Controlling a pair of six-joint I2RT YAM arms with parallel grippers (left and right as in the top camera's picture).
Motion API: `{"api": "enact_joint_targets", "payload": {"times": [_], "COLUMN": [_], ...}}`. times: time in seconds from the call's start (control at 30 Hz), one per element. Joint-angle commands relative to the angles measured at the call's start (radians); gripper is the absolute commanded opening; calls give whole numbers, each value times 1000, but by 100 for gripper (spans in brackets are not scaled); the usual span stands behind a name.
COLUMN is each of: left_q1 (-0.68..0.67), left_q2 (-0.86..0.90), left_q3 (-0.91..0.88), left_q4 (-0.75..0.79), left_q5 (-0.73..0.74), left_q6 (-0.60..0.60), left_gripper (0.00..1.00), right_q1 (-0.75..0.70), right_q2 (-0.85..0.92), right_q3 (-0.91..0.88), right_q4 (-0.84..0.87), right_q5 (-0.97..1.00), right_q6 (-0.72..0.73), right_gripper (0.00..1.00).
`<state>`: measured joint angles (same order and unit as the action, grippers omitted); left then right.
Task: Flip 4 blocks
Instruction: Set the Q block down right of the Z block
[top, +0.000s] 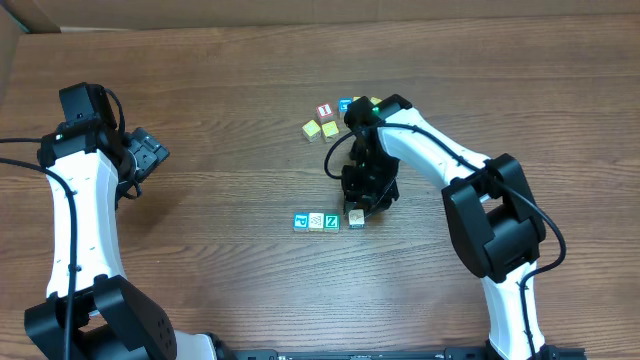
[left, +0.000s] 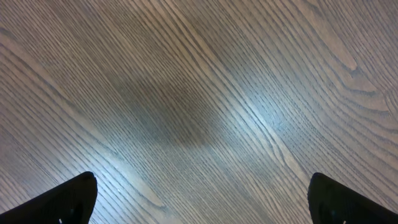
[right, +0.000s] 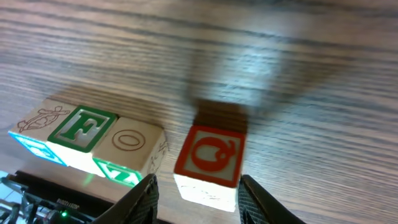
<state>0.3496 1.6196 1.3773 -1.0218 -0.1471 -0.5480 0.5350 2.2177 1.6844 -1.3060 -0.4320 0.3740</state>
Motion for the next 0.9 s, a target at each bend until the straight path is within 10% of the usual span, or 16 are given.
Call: {"api": "enact_joint_targets", "payload": {"times": [0.0, 0.87], "left_q1": [3, 3], "left_q2": [-5, -5], "left_q3": [10, 10], "left_q4": [1, 2], "left_q5": [-6, -6], "left_q6": [-2, -2], "left_gripper": [100, 100], "right_q1": [14, -122], "right_q2": [-28, -28], "right_q3": [13, 12], "right_q4": [0, -45], "right_q5": [-32, -119], "right_q6": [-7, -117], "right_gripper": [43, 43]}}
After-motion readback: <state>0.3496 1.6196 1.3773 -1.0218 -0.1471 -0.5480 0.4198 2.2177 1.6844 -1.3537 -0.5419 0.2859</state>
